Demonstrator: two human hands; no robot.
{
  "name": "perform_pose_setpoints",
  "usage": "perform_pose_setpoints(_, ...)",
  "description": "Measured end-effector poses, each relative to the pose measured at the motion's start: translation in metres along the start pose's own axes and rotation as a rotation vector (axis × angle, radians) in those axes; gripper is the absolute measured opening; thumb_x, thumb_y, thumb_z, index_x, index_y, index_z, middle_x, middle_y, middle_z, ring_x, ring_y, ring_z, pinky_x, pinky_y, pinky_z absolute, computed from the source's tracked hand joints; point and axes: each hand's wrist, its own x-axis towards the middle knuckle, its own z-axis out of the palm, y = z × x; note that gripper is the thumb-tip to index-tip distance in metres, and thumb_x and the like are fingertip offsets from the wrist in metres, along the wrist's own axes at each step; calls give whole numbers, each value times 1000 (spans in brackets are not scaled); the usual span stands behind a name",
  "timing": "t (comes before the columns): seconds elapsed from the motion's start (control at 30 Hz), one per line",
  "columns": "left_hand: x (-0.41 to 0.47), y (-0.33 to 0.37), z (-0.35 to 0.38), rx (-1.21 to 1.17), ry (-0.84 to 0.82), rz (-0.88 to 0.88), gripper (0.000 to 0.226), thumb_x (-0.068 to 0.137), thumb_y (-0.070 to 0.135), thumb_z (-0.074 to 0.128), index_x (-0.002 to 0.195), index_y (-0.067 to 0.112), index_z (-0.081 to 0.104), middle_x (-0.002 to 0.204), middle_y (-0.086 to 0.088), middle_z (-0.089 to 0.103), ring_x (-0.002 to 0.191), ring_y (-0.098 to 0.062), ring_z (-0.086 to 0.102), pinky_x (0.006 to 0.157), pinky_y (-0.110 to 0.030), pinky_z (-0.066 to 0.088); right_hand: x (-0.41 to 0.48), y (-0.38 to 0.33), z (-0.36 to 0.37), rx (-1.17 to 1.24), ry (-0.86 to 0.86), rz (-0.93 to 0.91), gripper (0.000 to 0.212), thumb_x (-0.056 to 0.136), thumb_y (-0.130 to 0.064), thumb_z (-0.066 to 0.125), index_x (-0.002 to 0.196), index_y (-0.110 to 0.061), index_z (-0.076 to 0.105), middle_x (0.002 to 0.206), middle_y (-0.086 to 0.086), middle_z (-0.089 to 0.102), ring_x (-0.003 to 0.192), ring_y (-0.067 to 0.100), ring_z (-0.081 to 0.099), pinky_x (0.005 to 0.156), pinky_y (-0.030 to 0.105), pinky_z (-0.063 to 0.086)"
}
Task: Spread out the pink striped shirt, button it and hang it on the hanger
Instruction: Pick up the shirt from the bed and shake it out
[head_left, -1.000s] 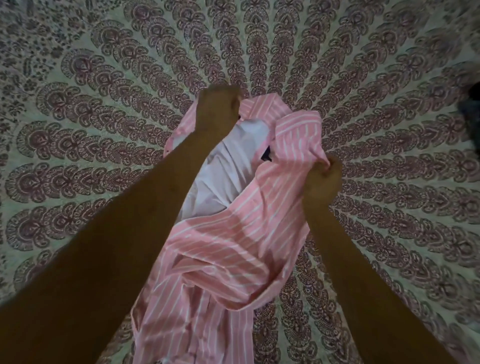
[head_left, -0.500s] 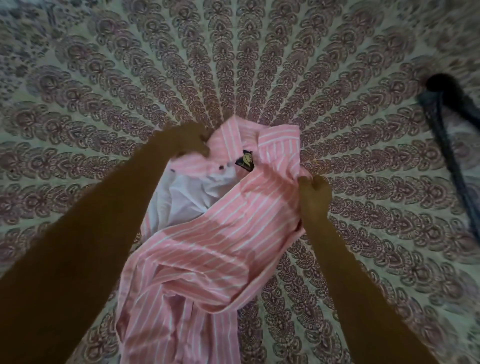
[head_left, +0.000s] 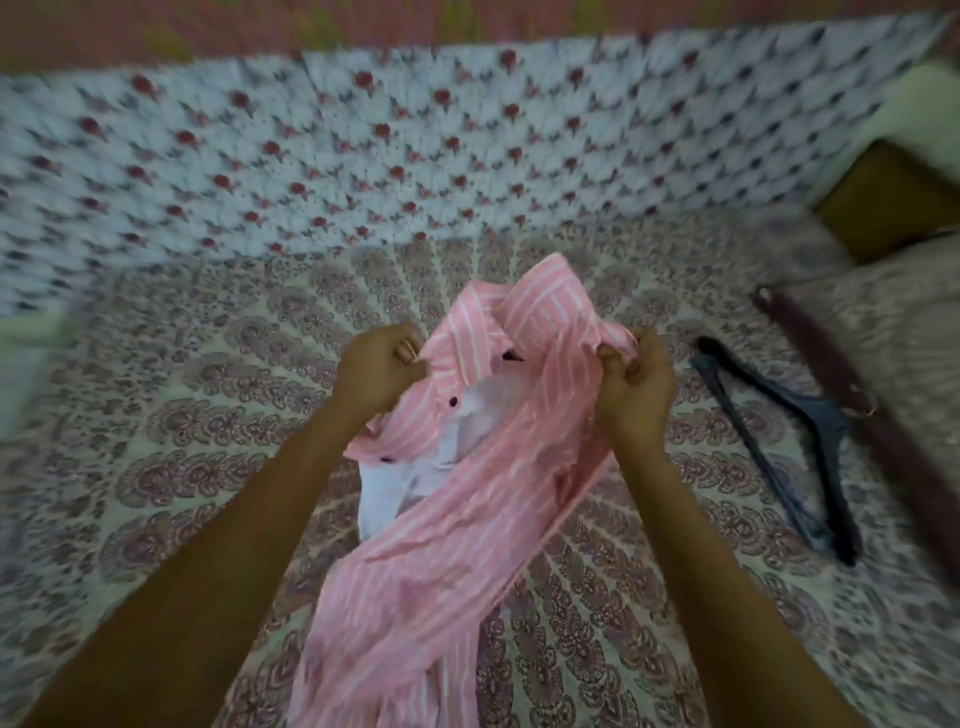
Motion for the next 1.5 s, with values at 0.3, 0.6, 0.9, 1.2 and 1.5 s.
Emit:
perform_pose_setpoints(0.3, -62, 159, -132, -15, 237, 288, 25, 90, 12, 52, 73, 13, 34, 59, 2, 32, 52, -12, 31, 54, -26, 27, -38, -163, -103, 144, 23, -294, 11, 90, -9, 52, 89, -19, 57, 81, 0, 57, 67, 6, 51, 59, 18, 39)
perform_pose_setpoints(0.6, -165, 262, -207, 101, 433, 322, 23, 97, 33, 40, 89, 12, 36, 58, 1, 36, 54, -18, 39, 51, -31, 24, -80, -245, -211, 229, -36, -504, 14, 92, -15, 53, 92, -2, 60, 75, 12, 54, 63, 24, 45, 61, 31, 36)
perform_pose_setpoints(0.9, -245, 368, -234, -187, 586, 438, 23, 91, 21, 54, 75, 18, 38, 58, 2, 35, 52, -15, 34, 54, -30, 29, -132, -320, -254, 452, -266, -290, 16, 93, -18, 45, 100, -5, 53, 84, 0, 49, 73, 15, 44, 63, 27, 36)
perform_pose_setpoints(1.2, -283, 353, -214, -339, 74, 488, 23, 90, -2, 50, 94, 19, 59, 77, 5, 61, 62, -5, 52, 54, -15, 46, -172, -321, -235, 508, -550, -63, 25, 84, -25, 66, 101, -7, 63, 113, 9, 61, 95, 20, 58, 74, 27, 46)
perform_pose_setpoints(1.5, -279, 326, -224, -408, 153, 514, 24, 75, -5, 66, 80, 16, 57, 73, 1, 56, 70, -13, 55, 73, -31, 48, -185, -327, -198, 595, -462, -90, 20, 88, -9, 58, 102, 4, 64, 80, 8, 67, 69, 19, 59, 65, 25, 48)
